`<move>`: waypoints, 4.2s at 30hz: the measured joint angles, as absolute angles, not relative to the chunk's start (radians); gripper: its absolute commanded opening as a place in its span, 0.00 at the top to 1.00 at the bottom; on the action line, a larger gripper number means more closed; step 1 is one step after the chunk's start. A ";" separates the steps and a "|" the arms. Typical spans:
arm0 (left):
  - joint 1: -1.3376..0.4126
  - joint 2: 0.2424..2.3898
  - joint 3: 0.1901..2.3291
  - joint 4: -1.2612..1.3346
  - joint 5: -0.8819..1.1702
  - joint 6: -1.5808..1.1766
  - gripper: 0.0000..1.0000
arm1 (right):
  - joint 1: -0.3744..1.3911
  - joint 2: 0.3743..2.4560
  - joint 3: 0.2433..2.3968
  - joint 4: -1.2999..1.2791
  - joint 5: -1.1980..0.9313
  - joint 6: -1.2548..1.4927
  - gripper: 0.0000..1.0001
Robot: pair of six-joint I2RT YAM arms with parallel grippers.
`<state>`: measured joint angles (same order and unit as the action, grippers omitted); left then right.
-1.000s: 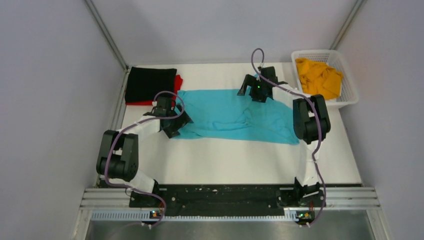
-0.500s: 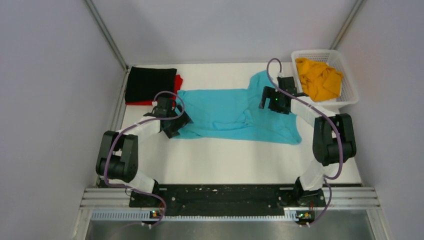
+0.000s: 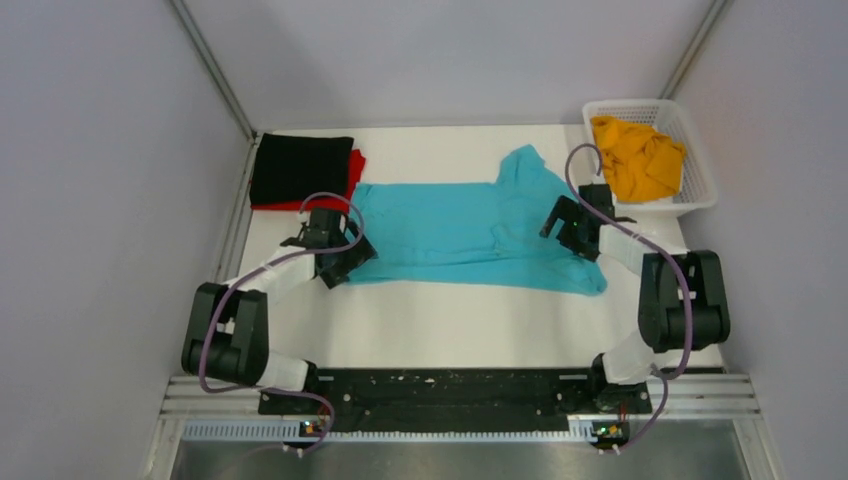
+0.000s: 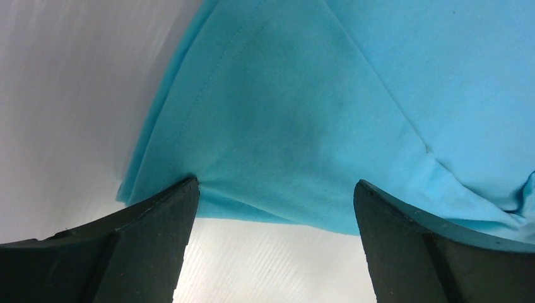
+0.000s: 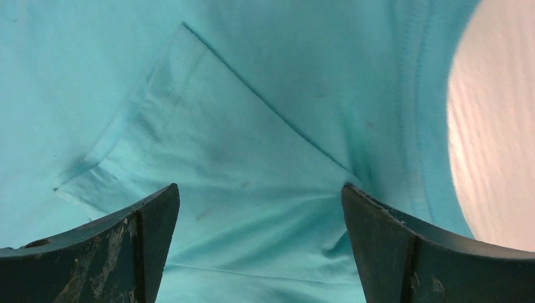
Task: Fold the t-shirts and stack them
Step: Fold the flattened tshirt in 1/3 of the way, then grab the side of the flattened tshirt furthest away from the robot with both arms, then fold the other side of the tshirt into a rectangle
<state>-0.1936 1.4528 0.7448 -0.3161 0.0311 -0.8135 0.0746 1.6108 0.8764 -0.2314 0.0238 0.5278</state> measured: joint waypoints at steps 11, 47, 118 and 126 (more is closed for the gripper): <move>-0.235 1.290 0.624 -0.382 0.033 -0.809 0.01 | 0.047 1.259 0.571 -0.271 0.024 0.615 0.01; -0.164 1.595 1.206 -0.602 -0.099 -0.725 0.05 | 0.171 1.295 0.944 -0.339 0.044 0.587 0.03; -0.115 1.957 1.372 -0.578 0.044 -0.625 1.00 | 0.233 2.159 1.628 -0.442 0.407 0.479 1.00; -0.115 2.032 1.542 -0.594 0.027 -0.608 1.00 | 0.233 2.238 1.827 -0.479 0.422 0.439 1.00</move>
<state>-0.1154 2.0315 1.5425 -0.5938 0.0273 -0.6083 0.2329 2.2383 1.8275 -0.4793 0.4217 0.4389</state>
